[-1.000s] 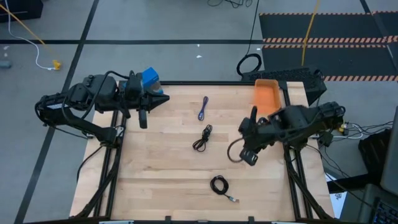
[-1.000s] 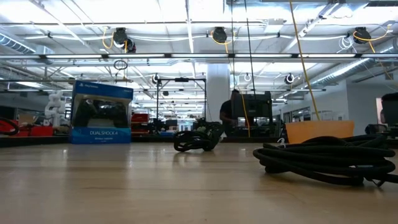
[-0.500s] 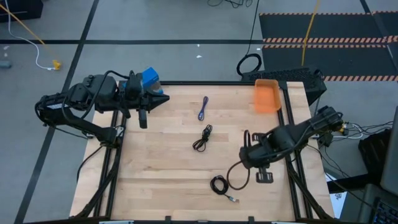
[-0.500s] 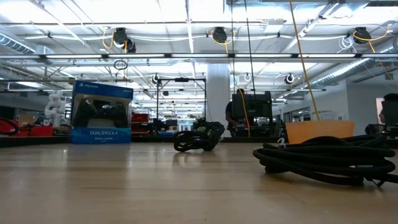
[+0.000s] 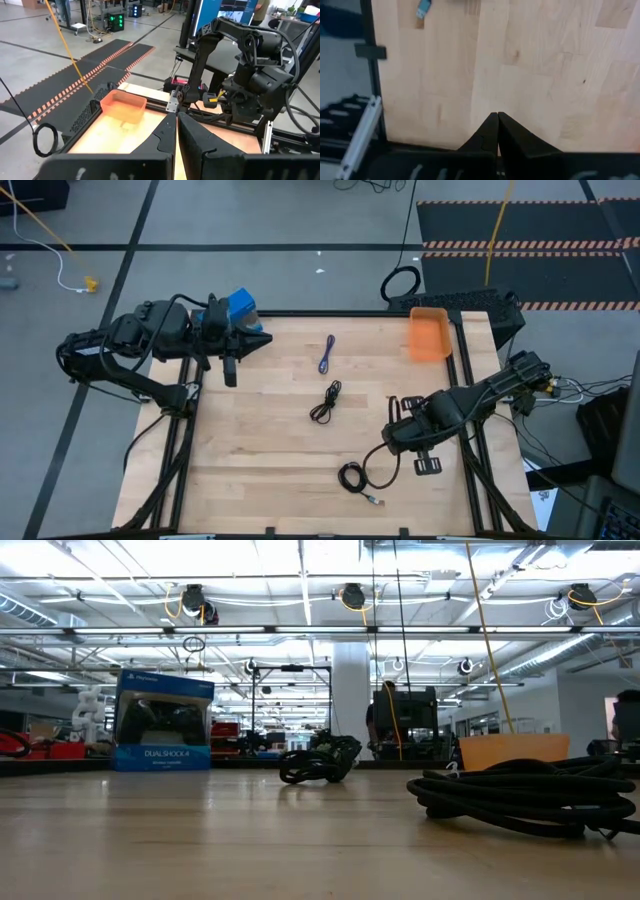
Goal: Pick and place USB-C Cables
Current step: Put the bottom black charger cable into the orange bin
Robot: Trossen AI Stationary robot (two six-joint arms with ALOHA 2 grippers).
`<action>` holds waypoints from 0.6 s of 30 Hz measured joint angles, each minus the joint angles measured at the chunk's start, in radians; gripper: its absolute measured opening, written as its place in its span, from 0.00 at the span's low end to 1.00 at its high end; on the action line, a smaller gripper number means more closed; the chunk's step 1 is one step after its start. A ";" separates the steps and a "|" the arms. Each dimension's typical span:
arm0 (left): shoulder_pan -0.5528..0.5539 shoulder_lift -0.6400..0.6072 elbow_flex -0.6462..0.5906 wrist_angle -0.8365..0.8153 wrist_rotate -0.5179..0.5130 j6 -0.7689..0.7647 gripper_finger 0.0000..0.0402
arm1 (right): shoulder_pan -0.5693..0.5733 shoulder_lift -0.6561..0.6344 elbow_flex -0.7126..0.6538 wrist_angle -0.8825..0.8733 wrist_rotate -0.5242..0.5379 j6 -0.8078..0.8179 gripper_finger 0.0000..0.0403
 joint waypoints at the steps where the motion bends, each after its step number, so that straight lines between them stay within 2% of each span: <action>1: 0.000 0.000 0.000 -0.001 0.000 0.000 0.05 | -0.002 0.000 -0.002 0.008 0.004 0.040 0.00; 7: 0.000 0.000 0.000 -0.002 0.000 0.000 0.05 | -0.015 0.041 -0.004 0.062 0.018 0.313 0.00; 14: 0.000 0.000 0.000 -0.003 0.000 -0.005 0.05 | -0.014 0.148 -0.004 0.121 -0.104 0.518 0.00; 18: 0.000 0.000 0.000 -0.003 0.000 -0.005 0.05 | -0.014 0.185 -0.004 0.228 -0.111 0.604 0.00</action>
